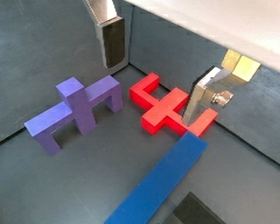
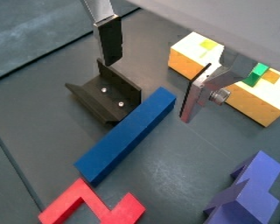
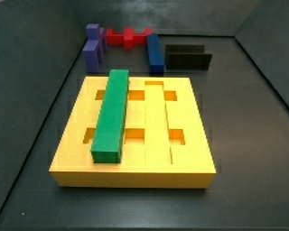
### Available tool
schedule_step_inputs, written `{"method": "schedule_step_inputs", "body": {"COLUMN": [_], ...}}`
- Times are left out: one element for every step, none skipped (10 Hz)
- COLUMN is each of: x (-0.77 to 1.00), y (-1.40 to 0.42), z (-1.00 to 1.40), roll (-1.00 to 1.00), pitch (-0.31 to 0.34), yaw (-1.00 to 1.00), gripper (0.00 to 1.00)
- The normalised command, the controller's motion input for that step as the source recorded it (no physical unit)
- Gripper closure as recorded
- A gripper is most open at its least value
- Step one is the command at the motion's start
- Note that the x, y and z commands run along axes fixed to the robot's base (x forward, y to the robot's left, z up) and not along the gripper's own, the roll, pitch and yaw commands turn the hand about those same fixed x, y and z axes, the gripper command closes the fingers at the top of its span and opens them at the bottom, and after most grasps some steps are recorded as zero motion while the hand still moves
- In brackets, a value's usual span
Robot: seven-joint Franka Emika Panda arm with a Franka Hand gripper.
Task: Pick up the blue object. Move up. Move to above the board. Insert the blue object.
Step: Pick up the blue object.
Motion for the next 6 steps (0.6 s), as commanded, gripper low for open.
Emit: {"method": "schedule_step_inputs", "body": {"x": [0.00,0.00,0.01,0.48,0.72,0.71], "y": [-0.05,-0.01,-0.13,-0.09,-0.25,-0.11], "z": [0.00,0.00,-0.22,-0.68,-0.90,-1.00], "roll": [-0.02,-0.02,-0.07,-0.01,0.03,0.04], "pitch": [0.000,0.000,-0.030,0.026,0.081,0.050], "yaw": [0.00,0.00,-0.12,-0.10,-0.03,0.00], "gripper": [0.00,0.00,0.00,0.00,0.00,0.00]}}
